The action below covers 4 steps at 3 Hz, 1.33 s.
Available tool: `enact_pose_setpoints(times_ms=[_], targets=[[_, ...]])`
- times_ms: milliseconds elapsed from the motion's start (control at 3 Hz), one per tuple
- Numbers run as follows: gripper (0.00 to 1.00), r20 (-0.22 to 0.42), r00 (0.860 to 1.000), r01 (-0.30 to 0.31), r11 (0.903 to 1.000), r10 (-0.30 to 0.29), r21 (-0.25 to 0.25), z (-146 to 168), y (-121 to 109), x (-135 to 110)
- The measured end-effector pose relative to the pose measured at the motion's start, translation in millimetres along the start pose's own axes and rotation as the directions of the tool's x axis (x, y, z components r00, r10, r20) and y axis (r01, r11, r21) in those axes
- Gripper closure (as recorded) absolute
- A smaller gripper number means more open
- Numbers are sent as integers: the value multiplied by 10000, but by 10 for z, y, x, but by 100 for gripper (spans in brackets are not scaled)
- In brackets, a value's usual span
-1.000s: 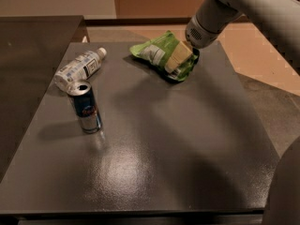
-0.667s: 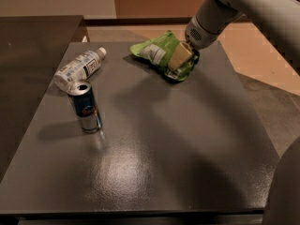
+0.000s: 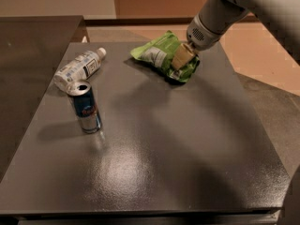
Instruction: Move green rice chip bag near redbull can
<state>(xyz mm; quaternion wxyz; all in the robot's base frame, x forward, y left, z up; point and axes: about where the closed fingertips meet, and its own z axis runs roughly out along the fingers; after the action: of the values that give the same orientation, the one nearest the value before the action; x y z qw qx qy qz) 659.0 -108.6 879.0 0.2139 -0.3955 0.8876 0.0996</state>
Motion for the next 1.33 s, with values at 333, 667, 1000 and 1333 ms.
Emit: enact_pose_setpoints(times_ms=[333,667,1000,1333], targets=[[100,247,9997,54,9981,-39,-619,-185,267,-2],[100,499,9986,213,9900,-144,-1396,-359,615,-60],[100,490,9977,562,9771,-471,-2052,-462,1019,-149],[100,343,9964,829,9689,-770,-2331,-457,1358,-245]])
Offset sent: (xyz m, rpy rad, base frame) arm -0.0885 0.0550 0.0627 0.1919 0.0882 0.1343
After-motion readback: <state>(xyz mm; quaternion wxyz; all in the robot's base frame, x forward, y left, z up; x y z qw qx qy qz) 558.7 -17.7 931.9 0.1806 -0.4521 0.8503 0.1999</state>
